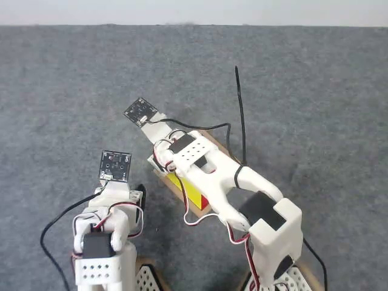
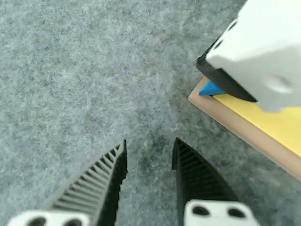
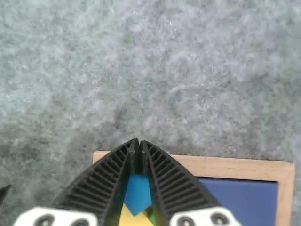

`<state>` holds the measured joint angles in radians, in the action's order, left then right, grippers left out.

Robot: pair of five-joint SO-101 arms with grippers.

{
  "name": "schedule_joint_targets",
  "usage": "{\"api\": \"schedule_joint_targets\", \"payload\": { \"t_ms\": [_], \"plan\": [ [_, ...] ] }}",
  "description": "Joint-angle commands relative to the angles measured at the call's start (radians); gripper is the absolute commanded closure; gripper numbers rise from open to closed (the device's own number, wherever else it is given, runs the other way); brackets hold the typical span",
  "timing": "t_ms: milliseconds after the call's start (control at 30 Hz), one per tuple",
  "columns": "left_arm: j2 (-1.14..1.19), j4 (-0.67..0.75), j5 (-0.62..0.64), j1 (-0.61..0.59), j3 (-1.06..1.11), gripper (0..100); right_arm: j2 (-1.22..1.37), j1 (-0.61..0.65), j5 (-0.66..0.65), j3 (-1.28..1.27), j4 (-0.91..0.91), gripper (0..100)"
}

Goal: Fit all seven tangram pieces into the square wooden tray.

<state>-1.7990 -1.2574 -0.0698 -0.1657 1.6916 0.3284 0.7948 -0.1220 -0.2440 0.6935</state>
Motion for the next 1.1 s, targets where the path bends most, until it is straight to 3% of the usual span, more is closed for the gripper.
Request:
{"api": "schedule_joint_targets", "payload": {
  "t_ms": [0, 367, 900, 1067],
  "plan": [
    [-0.028, -0.009, -0.006, 0.003, -0.008, 85, -0.028, -0.021, 0.0, 0.049, 0.022, 99.1],
    [-0.028, -0.009, -0.006, 0.003, -0.008, 85, -0.262, 0.101, 0.009, -0.072, 0.013, 99.1],
    [-0.028, -0.009, -0.006, 0.003, -0.008, 85, -0.17, 0.065, 0.002, -0.104, -0.008, 99.0],
    [-0.028, -0.009, -0.006, 0.003, -0.008, 85, -0.128, 0.002, 0.002, -0.078, -0.005, 99.0]
  ]
}}
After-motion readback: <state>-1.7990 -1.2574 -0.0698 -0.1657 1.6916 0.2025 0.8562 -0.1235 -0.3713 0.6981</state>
